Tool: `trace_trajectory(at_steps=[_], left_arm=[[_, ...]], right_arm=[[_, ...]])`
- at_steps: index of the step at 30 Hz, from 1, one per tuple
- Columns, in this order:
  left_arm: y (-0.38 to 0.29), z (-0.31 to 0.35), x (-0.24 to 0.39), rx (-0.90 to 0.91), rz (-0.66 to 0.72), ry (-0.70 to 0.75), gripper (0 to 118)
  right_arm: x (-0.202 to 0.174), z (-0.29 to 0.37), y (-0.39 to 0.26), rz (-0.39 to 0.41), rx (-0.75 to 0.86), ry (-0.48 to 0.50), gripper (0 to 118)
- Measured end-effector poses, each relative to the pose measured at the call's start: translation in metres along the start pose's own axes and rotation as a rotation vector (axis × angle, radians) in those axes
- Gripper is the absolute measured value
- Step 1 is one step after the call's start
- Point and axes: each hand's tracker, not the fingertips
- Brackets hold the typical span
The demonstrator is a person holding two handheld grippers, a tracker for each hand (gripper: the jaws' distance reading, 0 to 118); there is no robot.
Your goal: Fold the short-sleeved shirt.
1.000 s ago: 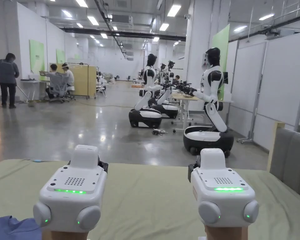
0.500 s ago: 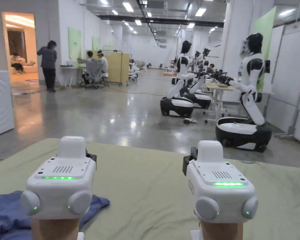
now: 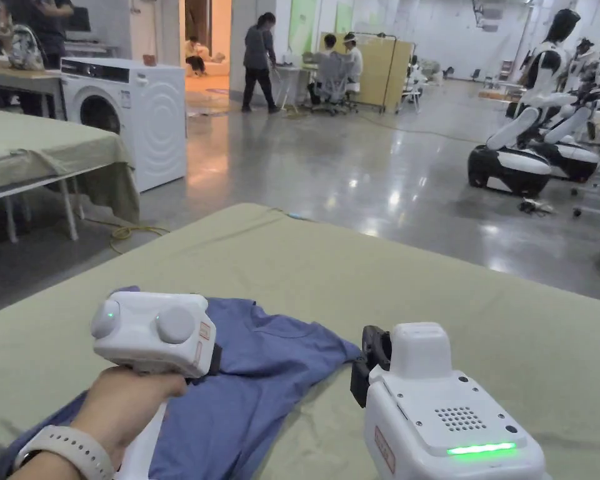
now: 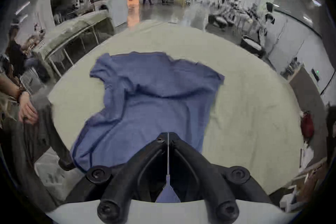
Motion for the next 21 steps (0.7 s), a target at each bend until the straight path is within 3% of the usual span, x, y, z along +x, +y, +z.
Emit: trace_trajectory(at_steps=[2, 3, 4, 5, 6, 8, 16, 18, 19, 20, 21], left_arm=[[0.005, -0.031, 0.002, -0.023, -0.043, 0.032, 5], [0.009, -0.047, 0.004, -0.034, -0.039, 0.037, 20], [0.013, -0.063, 0.005, -0.036, -0.034, 0.030, 70], [0.016, -0.077, 0.007, -0.047, -0.026, 0.028, 108], [0.021, -0.098, 0.009, -0.066, -0.021, 0.034, 118], [0.027, -0.129, 0.016, -0.004, -0.008, 0.002, 118], [0.056, -0.244, 0.032, -0.064, 0.041, 0.047, 118], [0.048, -0.260, 0.032, -0.094, -0.049, 0.142, 118], [0.051, -0.257, 0.032, -0.088, -0.027, 0.116, 118], [0.056, -0.251, 0.031, -0.087, 0.008, 0.120, 117], [0.057, -0.244, 0.028, -0.059, 0.023, 0.121, 103]], right_arm=[[-0.001, -0.009, -0.011, 0.033, -0.015, 0.003, 3], [0.000, -0.013, -0.016, 0.041, -0.023, -0.001, 3], [0.003, -0.018, -0.021, 0.043, -0.042, 0.000, 3], [0.009, -0.025, -0.029, 0.037, -0.059, 0.000, 3], [0.013, -0.029, -0.035, 0.031, -0.074, -0.008, 3], [0.021, -0.037, -0.046, 0.020, -0.103, -0.024, 3], [0.053, -0.066, -0.089, 0.020, -0.248, -0.104, 3], [0.059, -0.070, -0.093, 0.011, -0.269, -0.116, 3], [0.062, -0.071, -0.094, 0.009, -0.274, -0.120, 3], [0.065, -0.071, -0.094, 0.007, -0.276, -0.123, 3], [0.066, -0.069, -0.092, 0.001, -0.275, -0.126, 3]])
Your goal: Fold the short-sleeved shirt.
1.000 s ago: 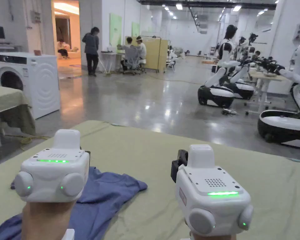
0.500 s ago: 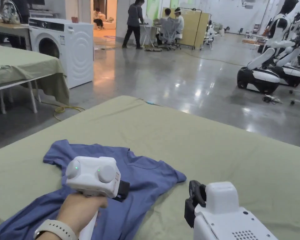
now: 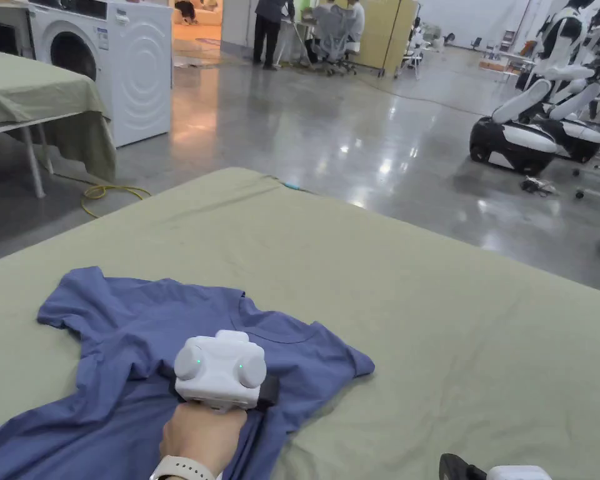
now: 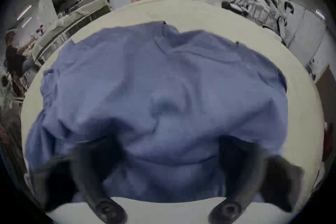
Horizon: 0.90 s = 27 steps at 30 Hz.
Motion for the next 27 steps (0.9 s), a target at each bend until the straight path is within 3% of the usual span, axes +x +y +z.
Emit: trace_trajectory(at_steps=[2, 3, 5, 9, 12, 14, 19, 27], left_arm=[[0.001, 0.010, -0.014, 0.117, 0.037, 0.057, 22], [0.004, 0.007, -0.021, 0.105, 0.042, 0.084, 0], [0.000, 0.000, -0.026, 0.019, 0.036, 0.010, 0], [0.001, 0.011, -0.014, 0.076, -0.069, 0.023, 0], [-0.002, 0.027, -0.015, 0.092, 0.079, -0.228, 0], [-0.002, 0.041, 0.005, 0.120, 0.022, -0.286, 0], [0.005, 0.097, 0.093, 0.184, -0.098, -0.445, 0], [-0.021, 0.216, 0.307, 0.254, -0.314, -0.797, 0]], right_arm=[[0.004, 0.002, 0.002, -0.018, 0.002, 0.000, 3], [0.006, 0.003, 0.004, -0.029, 0.006, 0.001, 3], [0.008, 0.007, 0.007, -0.041, 0.017, 0.004, 3], [0.016, 0.011, 0.012, -0.065, 0.040, -0.001, 3], [0.025, 0.019, 0.014, -0.087, 0.052, -0.011, 3], [0.035, 0.029, 0.012, -0.100, 0.061, -0.023, 3], [0.073, 0.068, 0.005, -0.140, 0.075, -0.113, 3], [0.164, 0.166, -0.028, -0.215, 0.091, -0.351, 3]])
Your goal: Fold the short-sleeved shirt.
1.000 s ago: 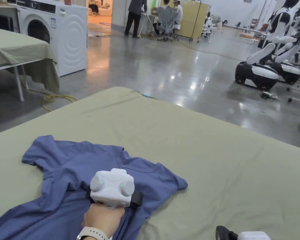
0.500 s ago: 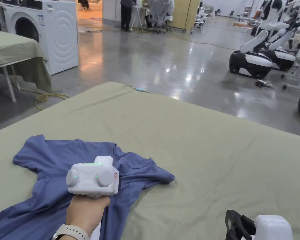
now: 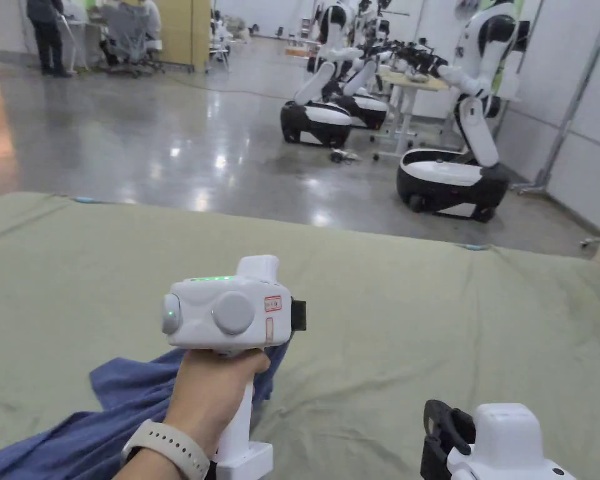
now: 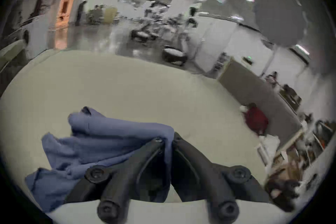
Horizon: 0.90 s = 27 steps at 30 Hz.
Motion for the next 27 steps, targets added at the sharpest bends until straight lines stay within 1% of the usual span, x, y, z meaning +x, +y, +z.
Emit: trace_trajectory(at_steps=[3, 6, 8, 11, 14, 16, 17, 18, 19, 21, 22, 23, 24, 25, 27], left_arm=[[-0.004, -0.033, 0.089, -0.033, -0.053, -0.151, 0], [-0.030, -0.079, 0.165, -0.117, -0.100, -0.231, 0], [-0.060, -0.116, 0.201, -0.182, -0.164, -0.201, 0], [-0.114, -0.174, 0.225, -0.313, -0.219, -0.109, 0], [-0.147, -0.203, 0.218, -0.400, -0.160, -0.049, 0], [-0.152, -0.202, 0.221, -0.389, -0.180, -0.047, 1], [-0.152, -0.199, 0.224, -0.388, -0.216, -0.042, 6], [-0.148, -0.192, 0.222, -0.373, -0.246, -0.026, 27], [-0.145, -0.183, 0.224, -0.330, -0.257, -0.015, 27], [-0.132, -0.150, 0.226, -0.252, -0.285, -0.027, 57], [-0.127, -0.133, 0.225, -0.229, -0.297, -0.048, 113], [-0.123, -0.103, 0.226, -0.095, -0.325, -0.085, 117], [-0.126, -0.074, 0.223, -0.091, -0.331, -0.047, 114], [-0.127, -0.049, 0.219, -0.048, -0.354, -0.041, 116], [-0.125, 0.020, 0.193, 0.108, -0.404, 0.012, 116]], right_arm=[[0.050, 0.020, -0.010, -0.038, -0.002, -0.080, 3], [0.097, 0.033, -0.024, -0.067, -0.007, -0.157, 3], [0.122, 0.039, -0.034, -0.066, -0.021, -0.196, 3], [0.152, 0.041, -0.050, -0.085, -0.031, -0.228, 3], [0.171, 0.044, -0.059, -0.127, -0.046, -0.235, 3], [0.177, 0.043, -0.063, -0.138, -0.047, -0.235, 3], [0.178, 0.041, -0.063, -0.145, -0.047, -0.229, 3], [0.179, 0.041, -0.064, -0.149, -0.046, -0.219, 3], [0.178, 0.040, -0.064, -0.149, -0.045, -0.216, 3], [0.175, 0.040, -0.065, -0.146, -0.051, -0.197, 3], [0.172, 0.041, -0.064, -0.147, -0.048, -0.183, 3], [0.168, 0.043, -0.063, -0.149, -0.041, -0.176, 3], [0.163, 0.045, -0.061, -0.146, -0.036, -0.168, 3], [0.159, 0.047, -0.059, -0.143, -0.032, -0.157, 3], [0.147, 0.050, -0.057, -0.133, -0.005, -0.126, 3]])
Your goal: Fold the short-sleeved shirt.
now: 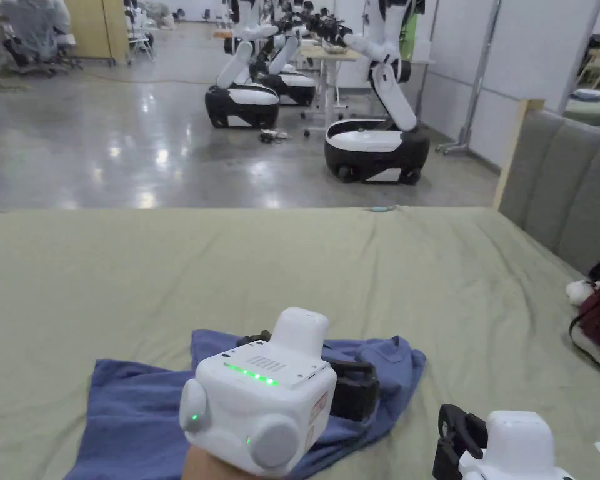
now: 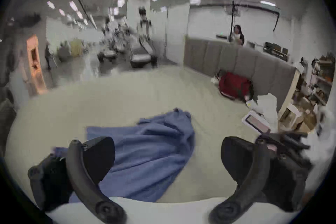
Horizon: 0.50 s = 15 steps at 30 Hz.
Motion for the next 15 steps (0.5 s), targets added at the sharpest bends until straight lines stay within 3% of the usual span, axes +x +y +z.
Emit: trace_trajectory(at_steps=[3, 6, 7, 8, 9, 10, 11, 12, 15], left_arm=[[-0.030, 0.078, -0.038, 0.140, -0.030, 0.194, 116], [-0.063, 0.136, -0.080, 0.141, -0.019, 0.387, 114], [-0.074, 0.146, -0.091, 0.136, -0.001, 0.414, 97], [-0.080, 0.158, -0.103, 0.129, 0.025, 0.436, 59], [-0.084, 0.164, -0.112, 0.098, 0.031, 0.472, 9], [-0.087, 0.164, -0.119, 0.070, 0.027, 0.513, 0], [-0.089, 0.167, -0.123, 0.087, 0.008, 0.553, 0], [-0.088, 0.164, -0.134, 0.036, 0.043, 0.465, 0], [-0.082, 0.136, -0.180, -0.094, 0.128, 0.395, 0]], right_arm=[[-0.023, 0.003, 0.003, 0.024, 0.030, 0.019, 3], [-0.045, 0.001, 0.002, 0.030, 0.064, 0.043, 3], [-0.052, 0.000, 0.002, 0.036, 0.069, 0.044, 3], [-0.059, -0.001, 0.002, 0.039, 0.077, 0.050, 3], [-0.065, -0.002, 0.002, 0.037, 0.082, 0.057, 3], [-0.070, -0.002, 0.003, 0.034, 0.080, 0.063, 3], [-0.075, -0.004, 0.002, 0.030, 0.076, 0.070, 3], [-0.079, -0.006, 0.002, 0.025, 0.070, 0.076, 3], [-0.088, -0.007, -0.001, 0.021, 0.046, 0.086, 3]])
